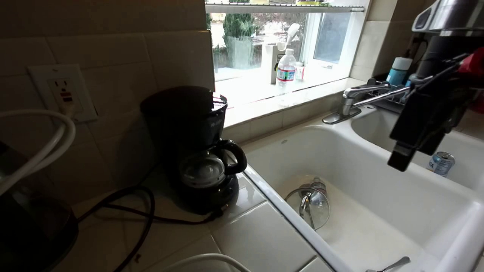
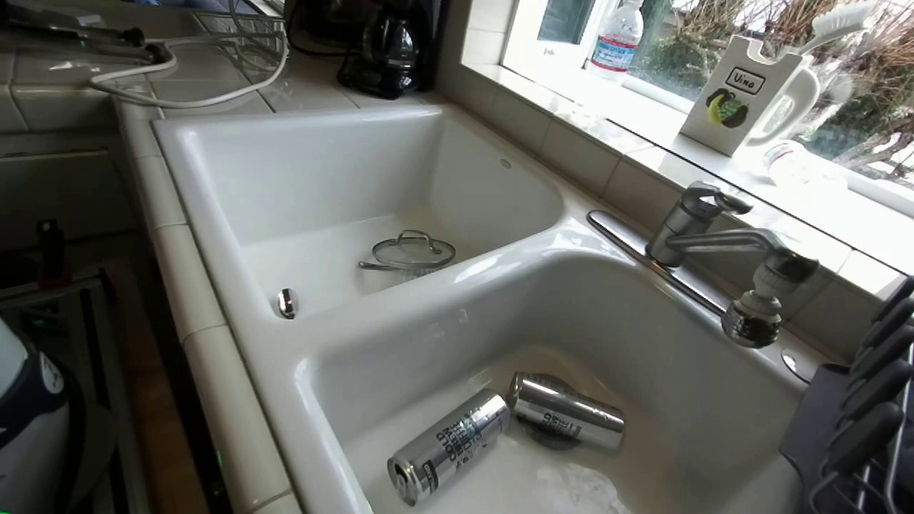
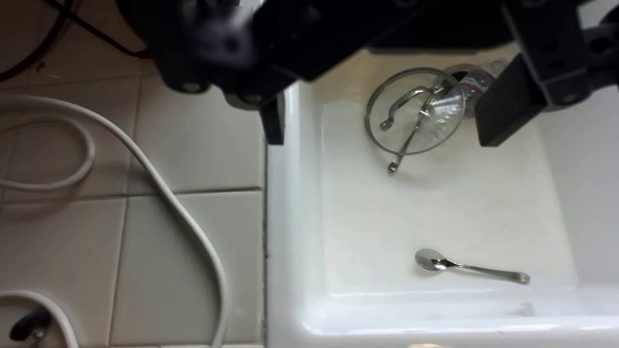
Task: Press a button on the coffeemaker.
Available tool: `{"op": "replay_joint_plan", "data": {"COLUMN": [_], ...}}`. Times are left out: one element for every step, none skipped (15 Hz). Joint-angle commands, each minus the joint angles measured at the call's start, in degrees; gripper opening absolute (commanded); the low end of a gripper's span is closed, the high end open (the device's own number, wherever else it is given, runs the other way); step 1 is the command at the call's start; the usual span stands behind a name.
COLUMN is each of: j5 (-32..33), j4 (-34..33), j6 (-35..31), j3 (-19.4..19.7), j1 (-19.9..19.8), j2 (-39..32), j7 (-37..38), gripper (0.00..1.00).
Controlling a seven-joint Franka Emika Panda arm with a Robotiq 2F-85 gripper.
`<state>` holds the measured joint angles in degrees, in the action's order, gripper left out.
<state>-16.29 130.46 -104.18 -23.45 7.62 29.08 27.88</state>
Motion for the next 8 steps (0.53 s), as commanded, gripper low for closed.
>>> {"op": "replay_joint_plan", "data": {"j5": [3.38,5.81,6.54,5.16,5.56,5.53,5.49,5.47], "j4": [-1.88,-1.38,-0.57,-0.68,-0.68,-0.72,-0.75,-0.78], "j6": [-12.99,-17.82,-23.27,-17.29,-18.80,-18.75,-18.68,-18.63], "j3": [-3.65,-4.39,-4.14,-1.84,-1.76,-1.47,-1.22,-1.09], "j1": [0.32,-0.10,0.61,2.18,2.41,2.62,2.70,2.75], "j2": [-6.84,-8.06,-9.46,-7.07,-8.10,-8.45,-8.39,-8.19], "j7": [6.05,7.30,6.20,5.12,5.13,5.08,5.04,5.03], "gripper": [1.00,1.00,1.00,1.00,1.00,1.00,1.00,1.00]}}
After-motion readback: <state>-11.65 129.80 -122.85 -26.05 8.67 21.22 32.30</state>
